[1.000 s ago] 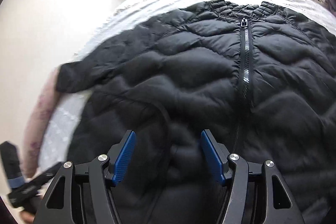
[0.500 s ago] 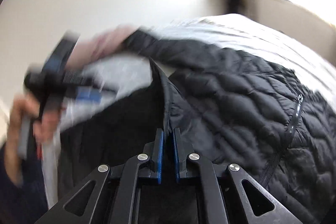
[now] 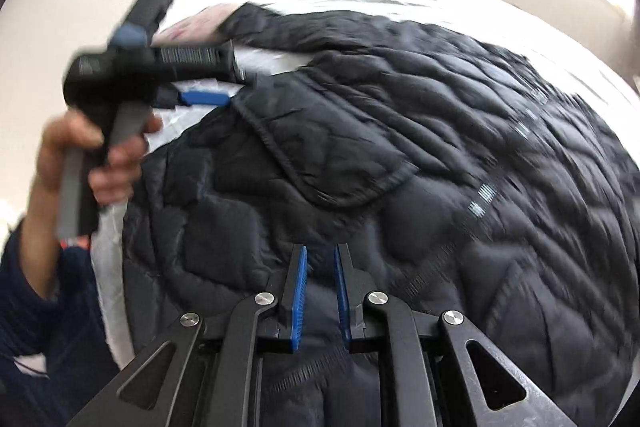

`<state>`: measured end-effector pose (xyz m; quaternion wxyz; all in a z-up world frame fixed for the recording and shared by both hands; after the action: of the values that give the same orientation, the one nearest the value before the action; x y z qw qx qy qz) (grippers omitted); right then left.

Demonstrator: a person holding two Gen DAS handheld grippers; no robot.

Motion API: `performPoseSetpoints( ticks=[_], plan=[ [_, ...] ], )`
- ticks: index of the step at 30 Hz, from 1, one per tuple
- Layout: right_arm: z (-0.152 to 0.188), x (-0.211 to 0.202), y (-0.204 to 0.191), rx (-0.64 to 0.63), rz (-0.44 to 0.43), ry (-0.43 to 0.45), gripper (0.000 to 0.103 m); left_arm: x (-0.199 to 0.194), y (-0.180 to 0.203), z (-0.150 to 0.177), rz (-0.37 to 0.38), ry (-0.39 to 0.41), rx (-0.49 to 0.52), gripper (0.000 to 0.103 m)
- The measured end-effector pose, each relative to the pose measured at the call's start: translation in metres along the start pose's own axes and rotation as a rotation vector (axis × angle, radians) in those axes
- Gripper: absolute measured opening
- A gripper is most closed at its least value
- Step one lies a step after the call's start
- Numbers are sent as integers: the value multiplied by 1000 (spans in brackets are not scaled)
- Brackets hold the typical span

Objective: Fold large clothes

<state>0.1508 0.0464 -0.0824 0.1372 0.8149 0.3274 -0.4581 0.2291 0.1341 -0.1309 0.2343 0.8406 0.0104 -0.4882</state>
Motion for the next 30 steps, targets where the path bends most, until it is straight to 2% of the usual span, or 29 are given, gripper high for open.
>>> performPoseSetpoints(
  ticks=[4, 6, 7, 8, 10, 12, 14, 15, 17, 20, 22, 24, 30],
  plan=[
    [17, -31, 40, 184, -1, 9, 23, 25, 7, 14, -129, -23, 69, 80],
    [33, -48, 64, 252, 32, 24, 31, 23, 11, 17, -163, -21, 110, 80],
    [44, -61, 83, 298, 64, 39, 38, 20, 12, 18, -157, -26, 111, 80],
    [51, -71, 100, 340, 83, 60, 53, 15, 12, 18, -131, -33, 96, 80],
    [77, -103, 149, 489, 133, 150, 74, 4, 11, 15, -72, -25, 56, 80],
    [109, -137, 206, 669, 223, 213, 75, -2, 8, 11, -51, -12, 32, 80],
    [144, -166, 255, 849, 274, 279, 76, -7, 6, 9, -36, 7, 14, 79],
    [156, -175, 271, 913, 282, 309, 76, -8, 8, 8, -27, 12, 8, 79],
    [205, -198, 324, 1158, 273, 441, 76, -8, 8, 10, -17, 13, 2, 80],
    [267, -205, 371, 1412, 288, 546, 76, -5, 11, 14, -2, 5, 5, 79],
    [295, -207, 391, 1496, 321, 552, 76, -4, 16, 14, 12, 2, 12, 79],
    [310, -210, 405, 1527, 340, 582, 76, -3, 20, 13, 24, 9, 14, 79],
    [322, -217, 443, 1514, 428, 627, 76, -2, 24, 11, 19, 21, 27, 80]
  ],
)
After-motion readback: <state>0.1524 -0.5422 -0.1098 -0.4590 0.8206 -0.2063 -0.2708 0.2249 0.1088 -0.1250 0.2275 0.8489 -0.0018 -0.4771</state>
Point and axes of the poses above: each gripper's, at about its wrist camera, not at the fingertips, and x roughly the way its jaws point, y to its right, z to its underside, the point moved 7 cm from there along x, roughly the way its jaws point, and after that the axes turned 7 degrees about -x, right-handed, at the moved point
